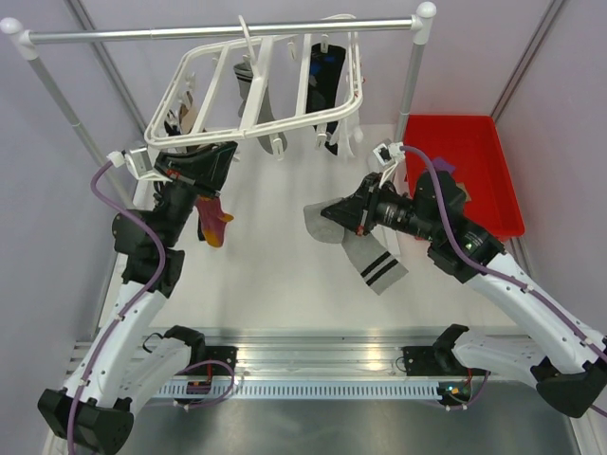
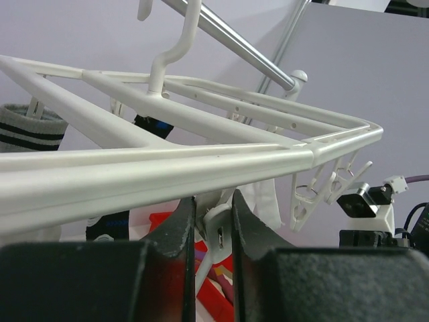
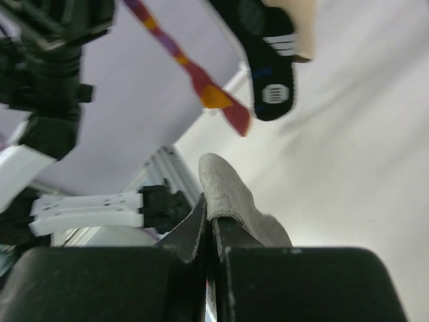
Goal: Remove the socks clipped to the hanger
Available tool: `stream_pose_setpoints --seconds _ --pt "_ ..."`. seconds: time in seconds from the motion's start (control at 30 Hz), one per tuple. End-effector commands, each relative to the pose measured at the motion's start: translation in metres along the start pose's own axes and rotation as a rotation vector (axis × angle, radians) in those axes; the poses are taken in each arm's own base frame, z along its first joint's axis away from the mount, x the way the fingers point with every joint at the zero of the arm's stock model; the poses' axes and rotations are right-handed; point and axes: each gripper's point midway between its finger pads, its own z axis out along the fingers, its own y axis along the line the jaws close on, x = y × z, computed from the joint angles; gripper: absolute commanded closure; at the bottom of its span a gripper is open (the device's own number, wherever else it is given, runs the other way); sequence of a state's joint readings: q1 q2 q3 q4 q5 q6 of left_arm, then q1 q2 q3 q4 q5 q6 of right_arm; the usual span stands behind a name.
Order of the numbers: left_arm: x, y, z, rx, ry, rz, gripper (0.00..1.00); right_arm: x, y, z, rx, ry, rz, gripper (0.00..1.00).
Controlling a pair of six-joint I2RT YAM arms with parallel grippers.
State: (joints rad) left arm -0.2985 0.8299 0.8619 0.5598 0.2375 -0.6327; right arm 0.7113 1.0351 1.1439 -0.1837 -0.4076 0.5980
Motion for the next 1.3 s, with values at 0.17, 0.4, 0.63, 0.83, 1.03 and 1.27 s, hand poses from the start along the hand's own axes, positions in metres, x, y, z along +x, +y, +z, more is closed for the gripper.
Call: stream_pose_setpoints --seconds 0.17,0.4,0.63,0.83,1.03,1.27 --pt "-0.013 -0.009 0.004 0.002 0.016 0.009 0.98 -0.027 -0.111 -0.038 0.547 -0.090 -0.064 0.99" --pt "-0.013 -0.009 0.003 -0.013 0.042 0.026 0.98 -0.061 -0.217 -0.089 0.716 -0.169 0.096 0.99" --pt "-0.004 -0.010 0.004 0.002 0.083 0.015 0.98 -0.110 -0.317 -0.148 0.970 -0.307 0.225 0.99" --pt "-0.004 -0.012 0.006 0.008 0.096 0.028 0.98 -0.124 -0.383 -0.173 1.232 -0.349 0.236 0.99" --pt "-0.009 -0.021 0.008 0.037 0.107 0.029 0.98 -0.112 -0.412 -0.168 1.259 -0.314 0.243 0.26" --pt "-0.006 -0.022 0.007 0.043 0.132 0.032 0.98 -0.113 -0.366 -0.155 1.131 -0.371 0.143 0.02"
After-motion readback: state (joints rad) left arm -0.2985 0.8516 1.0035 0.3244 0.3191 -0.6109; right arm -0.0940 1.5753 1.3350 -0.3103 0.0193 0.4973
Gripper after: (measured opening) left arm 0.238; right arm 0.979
